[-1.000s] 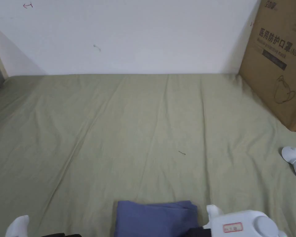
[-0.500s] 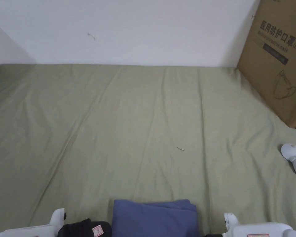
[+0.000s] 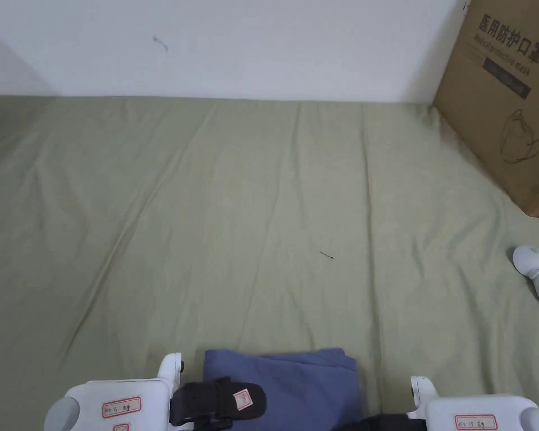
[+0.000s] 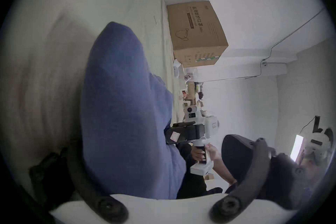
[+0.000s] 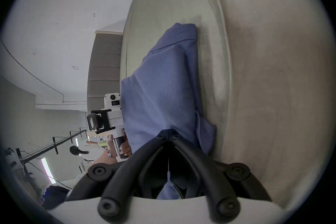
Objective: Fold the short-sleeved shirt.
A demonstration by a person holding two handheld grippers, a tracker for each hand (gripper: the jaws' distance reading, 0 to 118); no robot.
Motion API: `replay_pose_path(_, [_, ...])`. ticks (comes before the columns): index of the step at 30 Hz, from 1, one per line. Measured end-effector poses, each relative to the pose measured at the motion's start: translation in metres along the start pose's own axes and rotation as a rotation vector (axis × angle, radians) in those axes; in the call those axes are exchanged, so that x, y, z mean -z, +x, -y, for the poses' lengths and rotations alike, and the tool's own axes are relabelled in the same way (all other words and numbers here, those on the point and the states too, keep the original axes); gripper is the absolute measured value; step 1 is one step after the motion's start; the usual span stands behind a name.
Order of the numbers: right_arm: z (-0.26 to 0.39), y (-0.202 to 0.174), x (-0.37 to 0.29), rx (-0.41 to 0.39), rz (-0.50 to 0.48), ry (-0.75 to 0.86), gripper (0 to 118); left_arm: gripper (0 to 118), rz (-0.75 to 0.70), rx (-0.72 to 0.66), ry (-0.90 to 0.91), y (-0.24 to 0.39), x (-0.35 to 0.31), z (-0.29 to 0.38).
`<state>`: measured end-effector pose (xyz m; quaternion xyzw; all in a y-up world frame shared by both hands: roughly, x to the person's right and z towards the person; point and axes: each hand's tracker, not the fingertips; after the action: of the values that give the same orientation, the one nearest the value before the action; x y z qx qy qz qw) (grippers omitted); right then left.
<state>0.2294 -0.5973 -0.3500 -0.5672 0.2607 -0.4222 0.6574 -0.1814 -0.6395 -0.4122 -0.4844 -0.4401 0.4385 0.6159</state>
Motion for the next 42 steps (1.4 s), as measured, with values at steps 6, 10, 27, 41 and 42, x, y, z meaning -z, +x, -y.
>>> replay_pose_path(6, [0.003, -0.003, -0.001, 0.011, 0.004, 0.017, 0, 19, -0.149, -0.044, 0.045, -0.002, 0.001, 0.013])
replay_pose_path(10, [0.003, -0.014, -0.007, -0.036, 0.077, 0.039, 0, 19, -0.215, 0.027, 0.056, 0.019, -0.006, 0.012])
replay_pose_path(27, [0.03, -0.142, -0.022, -0.407, 0.207, 0.092, 0, 19, -0.77, 0.268, 0.172, 0.096, -0.262, -0.042])
replay_pose_path(41, [0.032, -0.163, -0.009, -0.467, 0.306, 0.078, 0, 80, -1.421, 0.354, 0.012, 0.08, -0.325, -0.082])
replay_pose_path(42, [0.032, -0.164, -0.009, -0.467, 0.302, 0.078, 0, 109, -1.458, 0.36, 0.011, 0.079, -0.328, -0.079])
